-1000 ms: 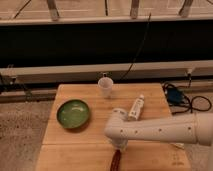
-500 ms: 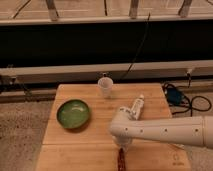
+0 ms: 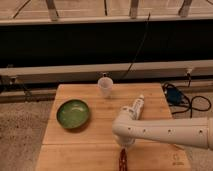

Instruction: Drag the pepper across the table

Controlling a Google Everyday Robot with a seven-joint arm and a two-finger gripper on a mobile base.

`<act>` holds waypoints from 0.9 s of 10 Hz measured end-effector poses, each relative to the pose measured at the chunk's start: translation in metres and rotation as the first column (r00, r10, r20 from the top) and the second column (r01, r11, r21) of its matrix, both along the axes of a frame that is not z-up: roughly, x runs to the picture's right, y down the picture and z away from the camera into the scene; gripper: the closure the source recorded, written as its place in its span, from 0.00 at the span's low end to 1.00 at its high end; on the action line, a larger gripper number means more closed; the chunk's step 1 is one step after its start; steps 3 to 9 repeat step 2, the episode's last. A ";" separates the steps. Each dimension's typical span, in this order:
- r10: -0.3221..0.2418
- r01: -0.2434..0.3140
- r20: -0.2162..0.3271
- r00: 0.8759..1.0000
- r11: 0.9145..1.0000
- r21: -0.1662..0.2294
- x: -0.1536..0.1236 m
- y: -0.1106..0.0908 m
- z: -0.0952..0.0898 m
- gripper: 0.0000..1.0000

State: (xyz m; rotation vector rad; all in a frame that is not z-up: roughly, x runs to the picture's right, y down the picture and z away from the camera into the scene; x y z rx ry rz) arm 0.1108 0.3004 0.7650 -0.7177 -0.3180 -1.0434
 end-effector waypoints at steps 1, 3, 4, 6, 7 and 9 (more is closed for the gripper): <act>-0.001 0.001 -0.001 1.000 1.000 -0.001 0.002 0.000 -0.001 0.98; -0.003 0.003 0.000 1.000 1.000 -0.002 0.001 0.001 -0.002 0.98; -0.003 0.003 0.000 1.000 1.000 -0.002 0.001 0.001 -0.002 0.98; -0.003 0.003 0.000 1.000 1.000 -0.002 0.001 0.001 -0.002 0.98; -0.003 0.003 0.000 1.000 1.000 -0.002 0.001 0.001 -0.002 0.98; -0.003 0.003 0.000 1.000 1.000 -0.002 0.001 0.001 -0.002 0.98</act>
